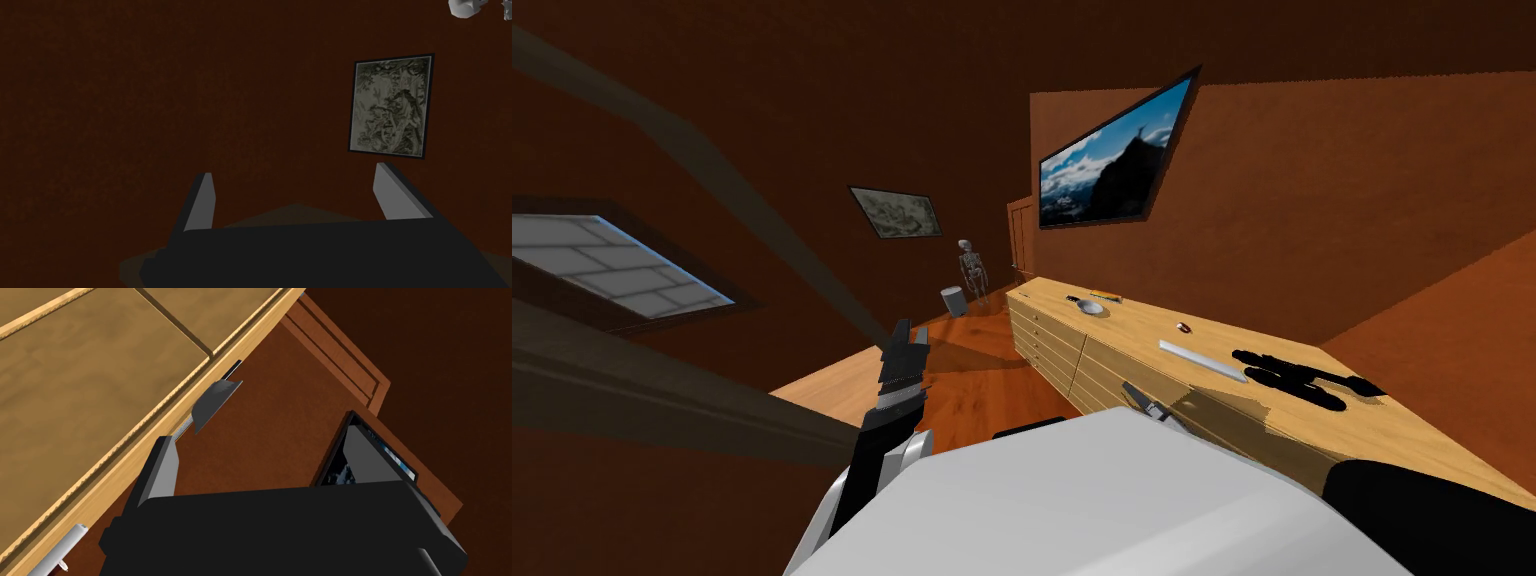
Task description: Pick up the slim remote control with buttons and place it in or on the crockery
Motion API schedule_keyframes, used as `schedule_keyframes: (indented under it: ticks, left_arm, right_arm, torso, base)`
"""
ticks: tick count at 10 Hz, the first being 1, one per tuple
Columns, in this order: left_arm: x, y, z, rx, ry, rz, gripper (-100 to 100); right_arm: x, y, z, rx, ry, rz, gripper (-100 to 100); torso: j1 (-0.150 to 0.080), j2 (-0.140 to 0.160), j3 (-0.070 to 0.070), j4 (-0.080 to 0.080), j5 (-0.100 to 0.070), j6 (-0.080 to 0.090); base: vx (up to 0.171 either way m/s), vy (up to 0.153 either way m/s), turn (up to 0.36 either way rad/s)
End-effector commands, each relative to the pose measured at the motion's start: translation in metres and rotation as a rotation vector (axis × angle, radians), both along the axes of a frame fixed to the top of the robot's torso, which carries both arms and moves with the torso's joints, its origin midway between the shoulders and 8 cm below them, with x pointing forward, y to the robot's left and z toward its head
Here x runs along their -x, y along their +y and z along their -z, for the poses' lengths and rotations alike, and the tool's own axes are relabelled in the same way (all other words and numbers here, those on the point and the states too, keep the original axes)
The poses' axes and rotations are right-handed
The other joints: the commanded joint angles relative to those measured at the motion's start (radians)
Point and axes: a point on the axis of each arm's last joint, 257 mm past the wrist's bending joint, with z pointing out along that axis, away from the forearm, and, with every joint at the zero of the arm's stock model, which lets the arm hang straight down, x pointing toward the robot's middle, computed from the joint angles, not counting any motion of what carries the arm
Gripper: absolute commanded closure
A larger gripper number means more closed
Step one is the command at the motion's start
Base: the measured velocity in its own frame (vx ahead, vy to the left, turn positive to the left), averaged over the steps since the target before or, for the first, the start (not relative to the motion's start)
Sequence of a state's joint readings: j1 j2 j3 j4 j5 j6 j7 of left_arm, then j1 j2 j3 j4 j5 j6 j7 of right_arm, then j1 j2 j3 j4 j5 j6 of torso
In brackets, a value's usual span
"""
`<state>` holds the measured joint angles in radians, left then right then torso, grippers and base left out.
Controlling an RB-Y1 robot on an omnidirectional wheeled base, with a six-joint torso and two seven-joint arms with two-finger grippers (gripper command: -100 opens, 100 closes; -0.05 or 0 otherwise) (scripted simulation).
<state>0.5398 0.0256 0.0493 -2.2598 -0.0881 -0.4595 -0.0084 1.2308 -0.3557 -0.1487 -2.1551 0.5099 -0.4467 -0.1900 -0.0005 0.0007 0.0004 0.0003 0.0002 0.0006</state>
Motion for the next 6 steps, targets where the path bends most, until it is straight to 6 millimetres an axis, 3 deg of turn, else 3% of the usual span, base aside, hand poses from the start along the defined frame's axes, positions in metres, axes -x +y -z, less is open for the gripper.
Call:
schedule_keyframes:
  ticks: [1, 2, 6]
  left_arm:
    - [0.000, 0.000, 0.000, 0.000, 0.000, 0.000, 0]
    - [0.000, 0.000, 0.000, 0.000, 0.000, 0.000, 0]
    - [0.000, 0.000, 0.000, 0.000, 0.000, 0.000, 0]
  right_arm:
    - [0.027, -0.016, 0.019, 0.050, 0.097, -0.002, -100]
    - [0.035, -0.017, 0.022, 0.049, 0.116, 0.004, -100]
    - [0.098, -0.043, 0.049, 0.133, 0.304, -0.005, -100]
  torso:
    - [0.000, 0.000, 0.000, 0.000, 0.000, 0.000]
    - [0.000, 0.000, 0.000, 0.000, 0.000, -0.001]
    - [-0.001, 0.000, 0.000, 0.000, 0.000, -0.001]
  base:
    - [0.033, 0.008, 0.282]
    - [0.031, -0.004, 0.138]
    - [0.029, -0.015, 0.218]
